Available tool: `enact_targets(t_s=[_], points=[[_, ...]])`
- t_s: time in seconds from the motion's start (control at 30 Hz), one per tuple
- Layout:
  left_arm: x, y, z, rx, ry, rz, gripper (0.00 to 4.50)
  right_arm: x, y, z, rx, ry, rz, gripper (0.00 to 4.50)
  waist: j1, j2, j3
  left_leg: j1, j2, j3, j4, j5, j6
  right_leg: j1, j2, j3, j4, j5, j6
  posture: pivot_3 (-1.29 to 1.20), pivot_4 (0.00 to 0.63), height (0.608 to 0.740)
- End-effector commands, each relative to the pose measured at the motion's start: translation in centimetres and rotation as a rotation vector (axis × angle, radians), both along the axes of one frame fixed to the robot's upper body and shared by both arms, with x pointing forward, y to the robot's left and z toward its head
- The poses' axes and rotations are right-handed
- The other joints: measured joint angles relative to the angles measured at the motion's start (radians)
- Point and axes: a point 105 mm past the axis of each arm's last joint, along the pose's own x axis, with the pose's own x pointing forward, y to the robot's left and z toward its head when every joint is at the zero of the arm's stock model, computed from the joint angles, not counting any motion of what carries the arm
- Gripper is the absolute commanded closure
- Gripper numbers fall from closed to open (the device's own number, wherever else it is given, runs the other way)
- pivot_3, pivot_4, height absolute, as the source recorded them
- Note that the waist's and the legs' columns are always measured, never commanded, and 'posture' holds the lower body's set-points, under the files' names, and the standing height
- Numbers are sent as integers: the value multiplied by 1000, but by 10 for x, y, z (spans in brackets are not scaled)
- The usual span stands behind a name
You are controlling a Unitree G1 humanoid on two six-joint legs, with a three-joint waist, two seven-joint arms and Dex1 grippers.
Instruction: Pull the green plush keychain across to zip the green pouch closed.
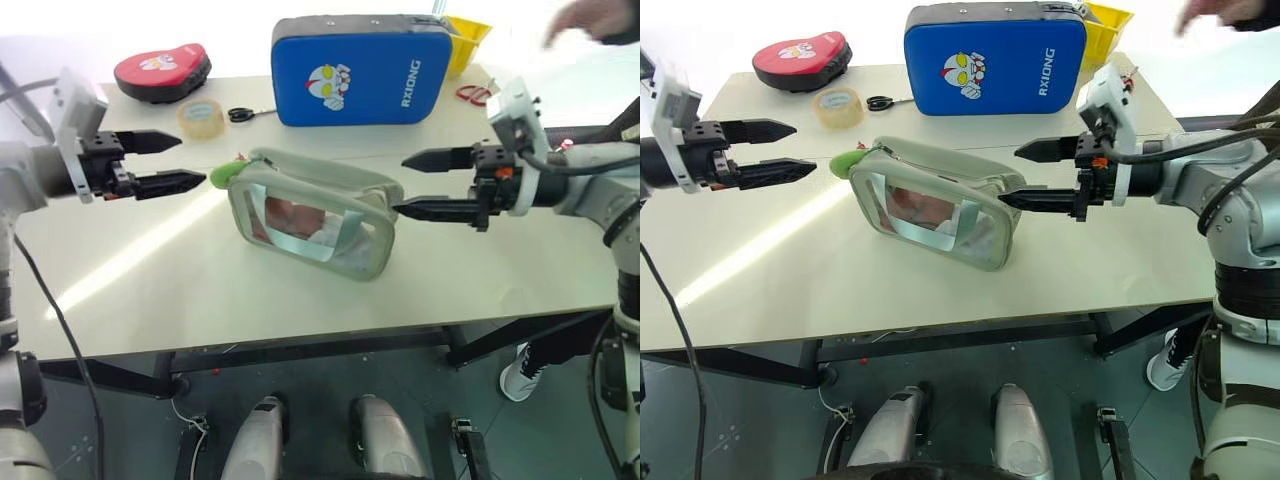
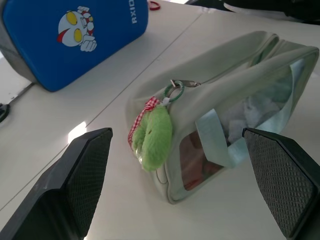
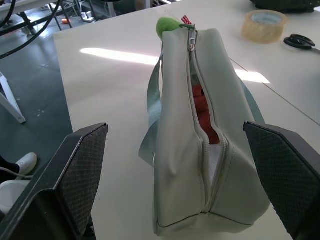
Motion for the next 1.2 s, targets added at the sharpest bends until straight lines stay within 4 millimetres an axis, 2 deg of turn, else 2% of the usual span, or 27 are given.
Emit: enact_targets(t_s=[0.03,0.2,0.33,0.7,0.87,1.07,1.2], points=[[-6,1,6,19,-27,-7,56,-4,-2,9,1,-43,1,0,0,0,0,0,0,0,0,0,0,0,0,0,0,0,0,0,150,740],[-2,-1,8,9,-35,7,56,-1,-2,9,-1,-56,-20,0,0,0,0,0,0,0,0,0,0,-1,0,0,0,0,0,0,150,740],[-2,-7,10,11,-41,-12,56,-1,7,6,-25,-79,-9,0,0,0,0,0,0,0,0,0,0,-1,0,0,0,0,0,0,150,740],[-15,-45,5,83,-76,-164,56,-5,47,1,-38,-122,70,0,-1,0,0,0,0,0,0,0,0,-1,0,0,1,0,0,0,150,740],[-22,-63,-6,141,-93,-237,56,8,64,-16,-115,-149,69,0,-1,0,0,0,0,0,0,0,0,-1,0,0,0,0,0,0,150,740],[-24,-61,-12,164,-91,-237,56,26,71,-28,-191,-213,42,0,-1,0,0,0,0,0,0,0,0,-1,0,0,1,0,0,0,150,740],[-24,-54,-11,168,-93,-212,0,33,69,-27,-207,-240,33,1920,-1,0,0,0,0,0,0,0,0,-1,1,0,1,0,0,0,150,740]])
